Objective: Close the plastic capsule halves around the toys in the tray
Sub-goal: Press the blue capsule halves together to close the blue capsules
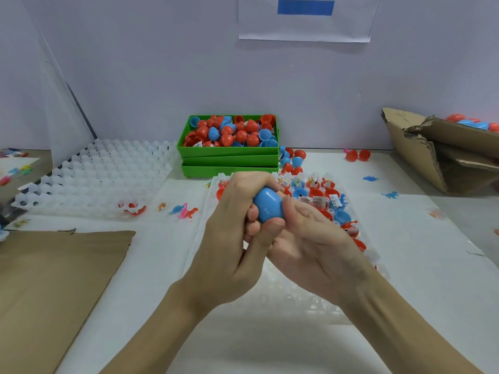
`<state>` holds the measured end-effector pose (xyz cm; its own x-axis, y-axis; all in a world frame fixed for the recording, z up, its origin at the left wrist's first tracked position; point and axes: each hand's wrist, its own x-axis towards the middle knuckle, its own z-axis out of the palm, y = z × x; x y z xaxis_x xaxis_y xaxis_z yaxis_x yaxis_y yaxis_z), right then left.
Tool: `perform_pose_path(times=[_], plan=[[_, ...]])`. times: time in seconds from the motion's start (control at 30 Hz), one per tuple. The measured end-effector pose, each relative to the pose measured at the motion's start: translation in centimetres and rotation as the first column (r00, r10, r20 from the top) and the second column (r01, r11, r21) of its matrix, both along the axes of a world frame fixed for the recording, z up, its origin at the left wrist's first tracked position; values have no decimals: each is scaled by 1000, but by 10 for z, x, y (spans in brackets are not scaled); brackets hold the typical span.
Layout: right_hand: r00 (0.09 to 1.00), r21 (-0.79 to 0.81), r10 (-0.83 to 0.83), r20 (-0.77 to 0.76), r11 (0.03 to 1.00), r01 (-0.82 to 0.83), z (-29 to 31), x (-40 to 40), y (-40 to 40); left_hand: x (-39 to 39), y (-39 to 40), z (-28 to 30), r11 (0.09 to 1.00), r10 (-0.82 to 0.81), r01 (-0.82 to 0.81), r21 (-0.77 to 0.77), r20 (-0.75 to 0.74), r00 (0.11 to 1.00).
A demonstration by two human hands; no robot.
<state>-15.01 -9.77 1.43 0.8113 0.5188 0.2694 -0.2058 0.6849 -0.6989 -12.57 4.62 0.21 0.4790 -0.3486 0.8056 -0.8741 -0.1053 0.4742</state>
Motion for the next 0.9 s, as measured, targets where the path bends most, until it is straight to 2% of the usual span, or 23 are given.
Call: perform_pose_path(times=[0.27,0.43,0.6,0.73,0.8,0.9], plan=[[998,79,-27,-51,996,31,-6,-1,5,-2,-2,2,998,55,-55,-3,-20,998],[998,87,-38,-56,995,43,-5,-3,10,2,-2,1,993,119,-119,1,79,990],[997,41,-52,-63,998,55,-1,-2,7,3,-1,-3,996,54,-61,-68,-88,995],[981,-66,-190,-49,980,186,-4,4,4,8,-1,-5,999,39,-42,-21,-129,991],[958,-166,-284,-47,948,273,-3,7,1,12,-2,-7,995,99,-98,10,-144,985],[931,-320,-360,-56,890,325,-2,13,-7,18,-4,-10,971,220,-238,-30,-290,931]])
